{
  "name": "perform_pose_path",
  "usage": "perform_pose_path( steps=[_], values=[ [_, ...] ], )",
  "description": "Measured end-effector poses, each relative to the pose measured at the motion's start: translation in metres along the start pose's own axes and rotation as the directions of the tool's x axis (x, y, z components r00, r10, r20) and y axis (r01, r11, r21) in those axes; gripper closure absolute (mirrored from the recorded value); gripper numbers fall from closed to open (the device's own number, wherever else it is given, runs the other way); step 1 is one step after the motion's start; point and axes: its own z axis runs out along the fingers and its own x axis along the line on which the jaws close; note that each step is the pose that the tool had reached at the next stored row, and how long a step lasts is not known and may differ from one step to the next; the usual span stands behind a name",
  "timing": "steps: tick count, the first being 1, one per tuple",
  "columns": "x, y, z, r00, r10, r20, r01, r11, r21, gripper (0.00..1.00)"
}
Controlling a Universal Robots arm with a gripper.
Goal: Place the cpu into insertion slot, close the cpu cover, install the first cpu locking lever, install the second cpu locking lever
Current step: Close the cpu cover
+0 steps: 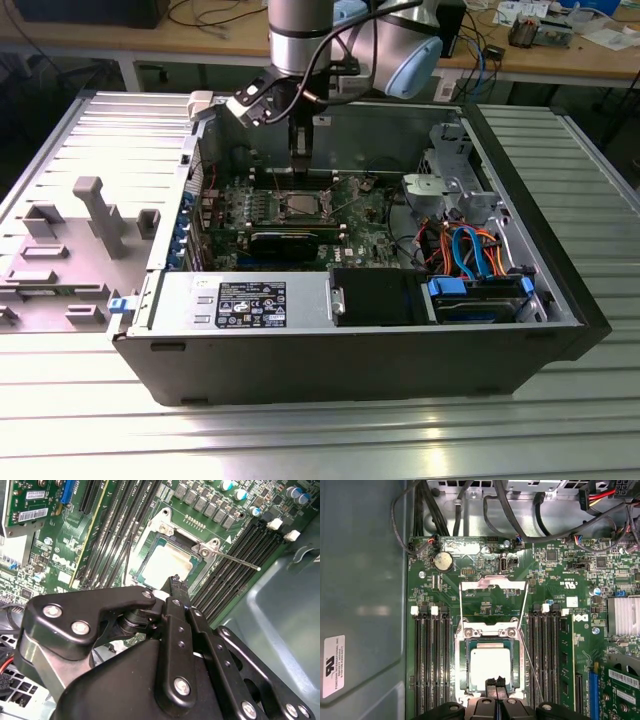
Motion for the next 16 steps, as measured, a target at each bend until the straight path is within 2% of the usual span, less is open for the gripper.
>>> perform_pose_path(
  steps=[6,12,16],
  values=[
    [-0.0001,0.0000,-0.0009,1.0000,0.000,0.0000,0.000,1.0000,0.0000,0.89],
    [-0.0001,0.0065,-0.0008,1.0000,0.000,0.0000,0.000,1.0000,0.0001,0.89],
    [-0.0001,0.0068,-0.0007,1.0000,0.000,0.0000,0.000,1.0000,0.0000,0.89]
  ],
)
